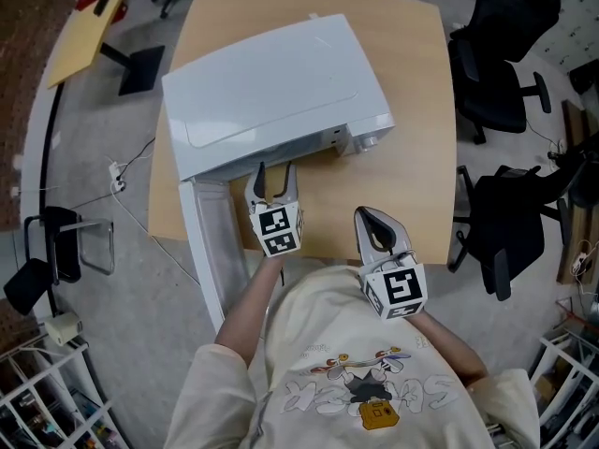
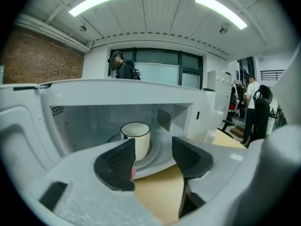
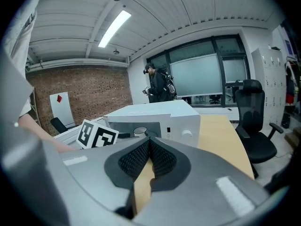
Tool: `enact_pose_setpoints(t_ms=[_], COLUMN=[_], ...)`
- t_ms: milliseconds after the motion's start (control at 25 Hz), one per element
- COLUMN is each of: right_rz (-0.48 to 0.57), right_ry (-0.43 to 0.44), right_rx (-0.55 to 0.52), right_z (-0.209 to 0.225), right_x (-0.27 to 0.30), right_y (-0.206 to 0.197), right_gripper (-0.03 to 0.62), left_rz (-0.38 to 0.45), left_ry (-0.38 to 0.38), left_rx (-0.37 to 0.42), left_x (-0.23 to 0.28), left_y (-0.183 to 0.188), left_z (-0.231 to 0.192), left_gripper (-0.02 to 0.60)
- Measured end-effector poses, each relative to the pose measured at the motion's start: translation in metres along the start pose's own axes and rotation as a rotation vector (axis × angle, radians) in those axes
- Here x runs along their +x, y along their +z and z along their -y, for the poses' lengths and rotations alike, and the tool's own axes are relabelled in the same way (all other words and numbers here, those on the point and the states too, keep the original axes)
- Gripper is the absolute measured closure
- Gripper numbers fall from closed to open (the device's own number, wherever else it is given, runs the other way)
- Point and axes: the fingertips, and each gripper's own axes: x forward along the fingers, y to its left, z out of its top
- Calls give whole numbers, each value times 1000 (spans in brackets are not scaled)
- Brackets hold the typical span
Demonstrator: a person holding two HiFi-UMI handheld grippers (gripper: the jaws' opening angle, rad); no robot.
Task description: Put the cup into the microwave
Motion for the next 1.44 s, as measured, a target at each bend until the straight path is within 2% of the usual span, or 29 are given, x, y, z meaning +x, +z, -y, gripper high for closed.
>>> enact_pose_setpoints(t_ms=[160, 320, 560, 680, 760, 1440], right_rz=[17, 32, 37, 44, 44, 40], right_ry=[-4, -24, -56, -64, -67, -89], right_rx=[13, 16, 20, 27, 29, 25], right_z=[-2, 1, 7, 11, 11, 17], right_x=[-9, -19, -30, -34, -35, -36], right_y=[-5, -6, -9, -8, -9, -13], right_gripper=[588, 589, 589, 589, 589, 589], left_rz=[12, -31, -35, -6, -2, -6], left_ry=[-81, -107, -172, -232, -254, -311], left_rx=[1, 10, 3, 61, 72, 78], left_x=[-41, -73, -115, -128, -129, -121], left_y=[14, 18, 33, 40, 42, 44], left_z=[34, 56, 84, 103, 110, 126], left_gripper=[422, 578, 578, 578, 578, 578])
